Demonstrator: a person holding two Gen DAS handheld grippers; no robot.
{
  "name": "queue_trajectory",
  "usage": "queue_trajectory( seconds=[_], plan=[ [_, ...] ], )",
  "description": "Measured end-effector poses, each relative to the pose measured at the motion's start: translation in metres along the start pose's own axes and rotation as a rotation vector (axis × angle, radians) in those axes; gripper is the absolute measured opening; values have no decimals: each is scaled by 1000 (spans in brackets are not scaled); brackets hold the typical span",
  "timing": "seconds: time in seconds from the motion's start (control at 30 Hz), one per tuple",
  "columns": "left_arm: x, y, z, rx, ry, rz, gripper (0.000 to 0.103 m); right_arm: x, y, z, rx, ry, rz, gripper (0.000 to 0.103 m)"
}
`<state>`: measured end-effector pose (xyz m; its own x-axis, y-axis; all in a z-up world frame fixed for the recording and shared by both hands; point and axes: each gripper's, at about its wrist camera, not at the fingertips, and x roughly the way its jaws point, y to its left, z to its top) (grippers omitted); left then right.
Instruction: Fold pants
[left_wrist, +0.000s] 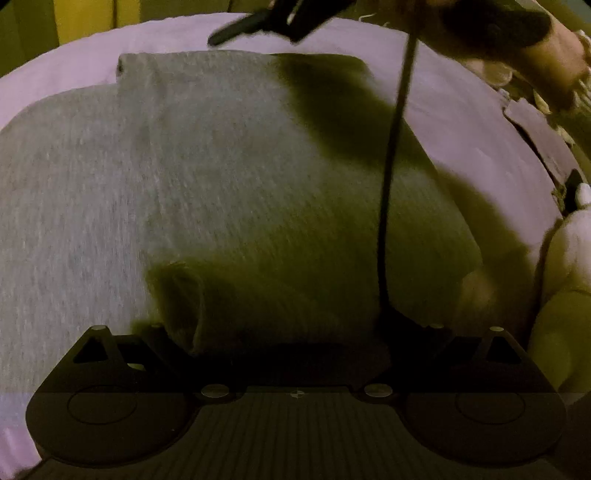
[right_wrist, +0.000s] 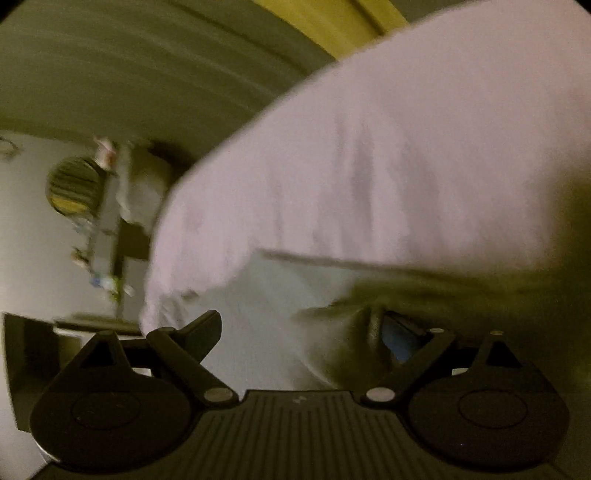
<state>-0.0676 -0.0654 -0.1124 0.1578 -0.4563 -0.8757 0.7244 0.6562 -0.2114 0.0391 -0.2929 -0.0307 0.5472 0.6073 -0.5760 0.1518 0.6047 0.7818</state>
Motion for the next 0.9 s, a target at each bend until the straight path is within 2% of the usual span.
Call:
queue_trajectory(
  seconds=[0.1, 0.27, 0.33, 0.47, 0.53, 0.63, 0.7, 0.77, 0.9],
  plan=[
    [-15, 6, 2, -28, -29, -12, 99, -15, 7, 11, -23, -78, -20, 94],
    [-49, 45, 8, -228, -132, 8, 99, -14, 15, -7, -68, 50, -235, 94],
    [-46, 61, 13, -273, -113, 35, 99, -8, 29, -15, -113, 74, -289, 94],
    [-36, 64, 19, -269, -54, 175, 99, -4, 60, -16, -158, 99, -356, 94],
    [-32, 63, 21, -271, -57, 172, 99, -4, 70, -16, -165, 120, -358, 94],
    [-26, 64, 19, -285, -19, 137, 99, 14, 83, -25, -176, 208, -383, 94],
    [-17, 64, 21, -273, 13, 152, 99, 41, 80, -29, -212, 260, -494, 94],
    [-13, 63, 20, -248, 19, 167, 99, 67, 74, -27, -230, 271, -596, 92],
    [-9, 60, 18, -239, 17, 164, 99, 96, 67, -18, -216, 257, -685, 92]
  ],
)
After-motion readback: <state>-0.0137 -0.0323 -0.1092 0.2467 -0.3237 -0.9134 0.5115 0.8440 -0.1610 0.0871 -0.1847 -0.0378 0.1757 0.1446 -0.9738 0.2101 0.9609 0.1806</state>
